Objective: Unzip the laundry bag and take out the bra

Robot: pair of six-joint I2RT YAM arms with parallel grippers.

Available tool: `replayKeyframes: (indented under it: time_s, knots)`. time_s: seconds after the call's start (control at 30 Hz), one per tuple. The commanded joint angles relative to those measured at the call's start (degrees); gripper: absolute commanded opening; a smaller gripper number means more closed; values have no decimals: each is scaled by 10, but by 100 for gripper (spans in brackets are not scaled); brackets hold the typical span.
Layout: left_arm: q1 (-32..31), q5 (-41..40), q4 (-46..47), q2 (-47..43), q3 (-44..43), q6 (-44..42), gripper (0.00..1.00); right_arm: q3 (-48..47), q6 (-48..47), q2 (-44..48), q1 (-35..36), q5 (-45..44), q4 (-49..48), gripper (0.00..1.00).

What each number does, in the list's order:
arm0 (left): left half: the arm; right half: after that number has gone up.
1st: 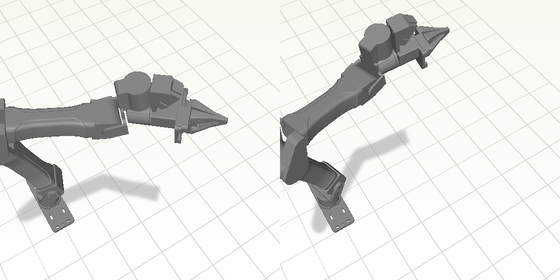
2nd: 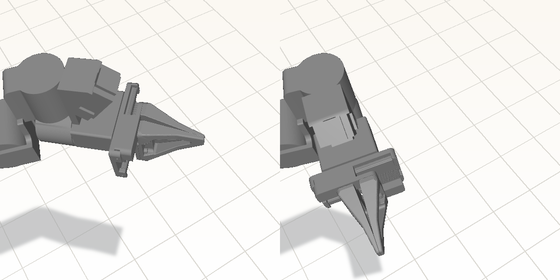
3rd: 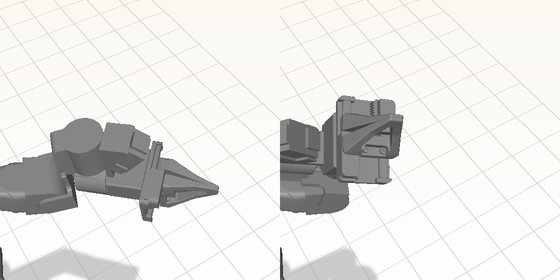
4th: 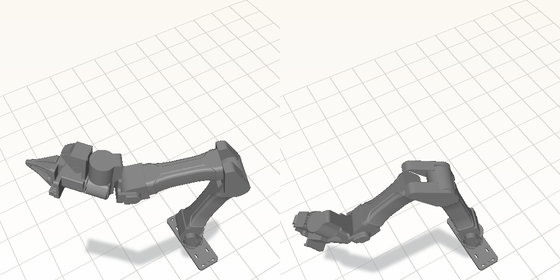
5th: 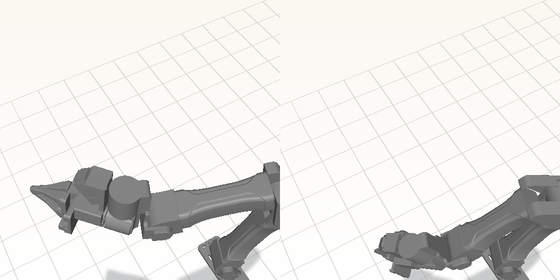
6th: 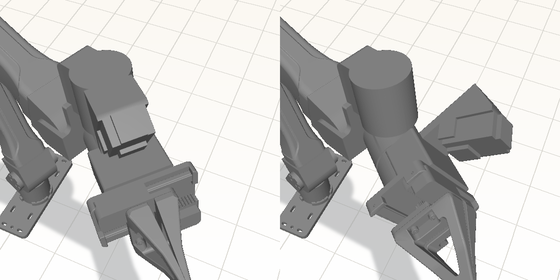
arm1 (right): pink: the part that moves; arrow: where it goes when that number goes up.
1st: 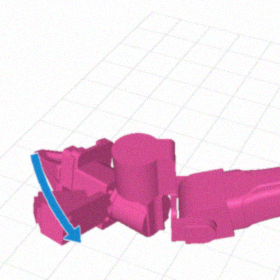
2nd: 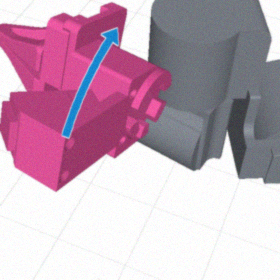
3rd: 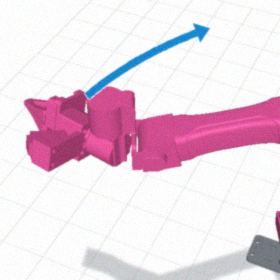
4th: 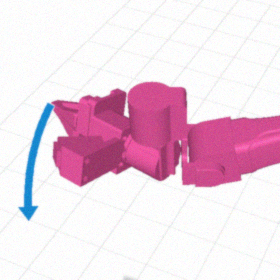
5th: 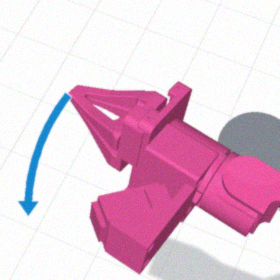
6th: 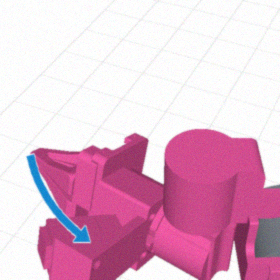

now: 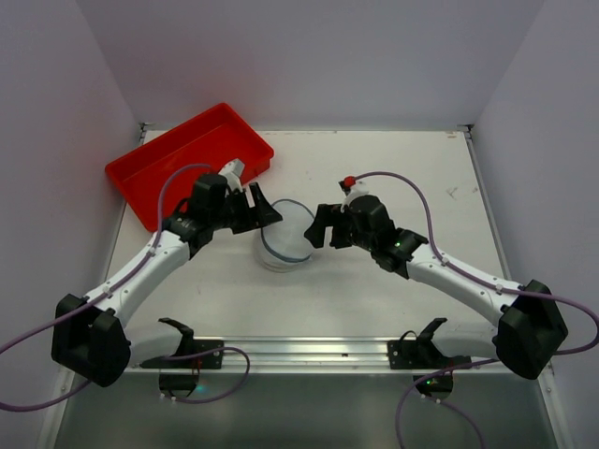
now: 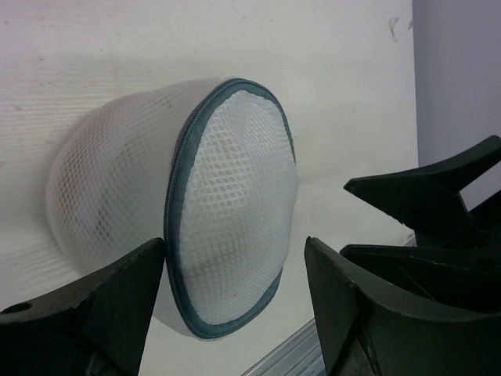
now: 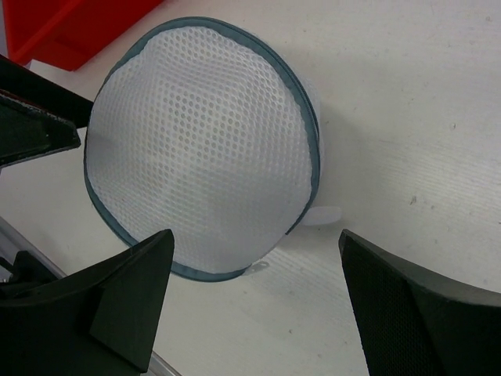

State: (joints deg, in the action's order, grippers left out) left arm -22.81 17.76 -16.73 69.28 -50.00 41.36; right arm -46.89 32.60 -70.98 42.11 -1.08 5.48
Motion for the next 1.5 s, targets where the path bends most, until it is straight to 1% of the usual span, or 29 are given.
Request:
replayKeyframes:
  time_s: [0.0,0.1,0.4,0.6,0.73,0.83,0.87,0.9,0.93,0.97,1.0,1.03,1.07,1.1,1.17,1.2,1.27,1.3,1.33,1.37,1.4,1.43,1.47]
  knots:
    - [-14,0,30,-2,-32,9,75,0,9,1,3,-23,-25,88]
    - [-25,-11,30,-5,-39,10,75,3,8,1,3,-30,-23,88]
    - [-66,-4,40,17,-74,25,75,23,7,32,2,-61,-21,88]
    - [-95,5,66,37,-103,43,75,50,10,76,-6,-118,-13,88]
    - [-120,4,72,68,-123,46,74,85,15,144,-24,-120,-12,88]
    - [-141,-7,103,93,-137,59,74,101,22,188,-29,-150,6,88]
    - [-150,-12,110,104,-144,66,74,107,25,203,-29,-180,11,88]
    - [-160,-14,117,117,-165,69,73,114,29,220,-30,-195,14,89]
    - [-181,-8,123,150,-180,70,73,134,33,239,-31,-207,13,89]
    - [-193,-6,124,168,-196,69,74,144,36,277,-32,-218,14,89]
    - [-205,-7,125,184,-228,66,74,153,40,296,-33,-235,15,89]
    - [-228,-5,124,215,-243,63,75,172,47,314,-33,-240,18,89]
    - [-236,-3,124,228,-257,56,76,179,50,348,-33,-244,23,89]
    - [-244,1,123,238,-278,52,77,186,56,364,-33,-250,30,89]
    - [-255,3,111,249,-289,42,80,203,71,394,-33,-266,47,89]
    - [-255,-12,103,238,-291,37,81,215,77,421,-33,-273,52,89]
    - [-256,-51,66,218,-293,16,84,226,77,444,-33,-274,56,90]
    - [-255,-73,49,191,-293,8,88,232,70,457,-33,-266,56,90]
    - [-255,-123,15,178,-292,0,90,234,63,459,-33,-255,46,90]
    - [-254,-154,-2,163,-292,-12,94,235,54,456,-33,-218,38,90]
    - [-254,-177,-21,143,-292,-17,95,232,32,449,-33,-193,25,91]
    - [-251,-227,-52,134,-290,-21,96,226,26,421,-33,-170,9,91]
    - [-249,-243,-65,128,-289,-29,96,217,26,402,-34,-133,7,91]
